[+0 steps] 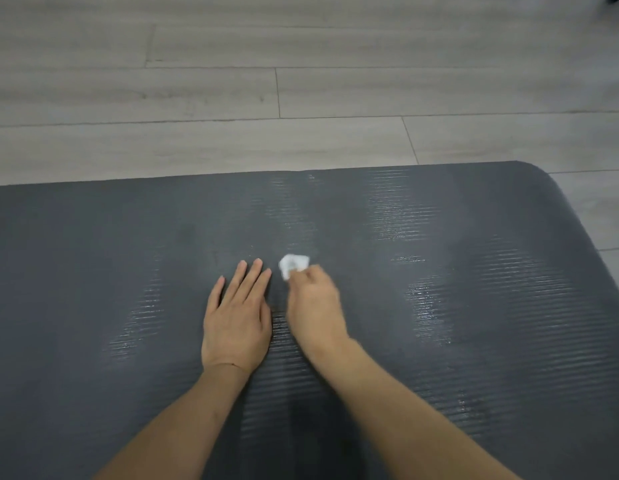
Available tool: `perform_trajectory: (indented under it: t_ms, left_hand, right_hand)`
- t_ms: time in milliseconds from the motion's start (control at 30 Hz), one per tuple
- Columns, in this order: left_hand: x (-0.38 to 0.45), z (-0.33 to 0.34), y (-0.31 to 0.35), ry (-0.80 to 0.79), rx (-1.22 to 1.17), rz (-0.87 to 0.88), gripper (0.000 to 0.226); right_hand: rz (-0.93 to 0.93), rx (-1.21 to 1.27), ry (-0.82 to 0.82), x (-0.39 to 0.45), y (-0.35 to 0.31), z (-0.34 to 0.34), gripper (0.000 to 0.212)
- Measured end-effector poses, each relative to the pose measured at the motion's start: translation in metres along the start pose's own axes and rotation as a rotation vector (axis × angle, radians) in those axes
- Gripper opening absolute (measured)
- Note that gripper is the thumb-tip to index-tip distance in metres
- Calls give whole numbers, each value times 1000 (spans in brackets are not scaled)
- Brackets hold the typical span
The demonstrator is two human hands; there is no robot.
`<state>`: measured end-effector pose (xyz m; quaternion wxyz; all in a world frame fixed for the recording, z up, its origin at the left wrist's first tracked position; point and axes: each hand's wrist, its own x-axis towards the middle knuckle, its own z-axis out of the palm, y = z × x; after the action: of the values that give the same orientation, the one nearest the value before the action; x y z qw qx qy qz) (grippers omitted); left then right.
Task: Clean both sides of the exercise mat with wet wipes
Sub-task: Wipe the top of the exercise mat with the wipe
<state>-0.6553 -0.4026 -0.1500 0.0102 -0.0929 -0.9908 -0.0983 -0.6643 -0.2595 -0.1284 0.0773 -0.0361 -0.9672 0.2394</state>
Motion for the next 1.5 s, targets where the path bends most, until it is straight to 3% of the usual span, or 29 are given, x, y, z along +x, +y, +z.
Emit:
perform_trajectory:
  t_ms: [100,167,233,333,400,500,533,600,700,767,800,867,967,1033,1100,1200,1300,1400,1500]
  left_hand:
    - [-1,0,-1,7,-5,-4,58]
    - [-1,0,0,10,-11,-8,57]
    - [0,0,1,8,-14,-15,56]
    - [0,2,2,2,-6,-22,56]
    - [-1,2,1,-1,2,-25,57]
    - [0,1,0,9,-5,-47,57]
    - [0,1,0,12,-9,-54,57]
    - [-1,1,0,16,-9,-58,58]
    - [0,1,0,17,6,-59,57]
    - [0,2,2,19,12,-65,57]
    - [0,2,2,20,10,-65,57]
    - [0,1,2,23,-3,-66,58]
    - [0,0,1,34,-23,-60,58]
    - [-1,-1,1,27,-28,-57,58]
    - [-1,0,1,24,-20,-64,58]
    - [1,1,2,21,-4,-72,58]
    - [1,1,3,12,-3,-71,59]
    - [0,0,2,16,-11,-70,58]
    - [-1,-1,1,28,-14,-49,59]
  right_hand:
    - [-176,-46,-96,4,30,-16,23]
    - [-26,-198,-105,23,86,-54,25]
    - [195,-314,-3,32,146,-92,16]
    - [437,-290,168,31,154,-101,16]
    - [350,-201,153,32,100,-70,23]
    - [-9,-90,-92,15,18,-23,18]
    - [-117,-91,-111,11,20,-18,19]
    - [-151,-133,-85,24,65,-38,19]
    - [251,-300,0,41,161,-103,19]
    - [459,-301,114,40,191,-128,17]
    - [494,-283,166,40,180,-126,17]
    - [419,-216,99,39,117,-90,15]
    - [45,-65,-143,15,13,-26,29]
    - [-151,-72,-234,12,21,-30,29]
    - [-82,-151,-230,23,82,-62,31]
    - [291,-269,-60,29,170,-122,33]
    - [454,-268,105,23,158,-110,22]
    - [274,-84,-8,8,49,-49,10]
    - [-89,-39,-173,-17,-6,-23,24]
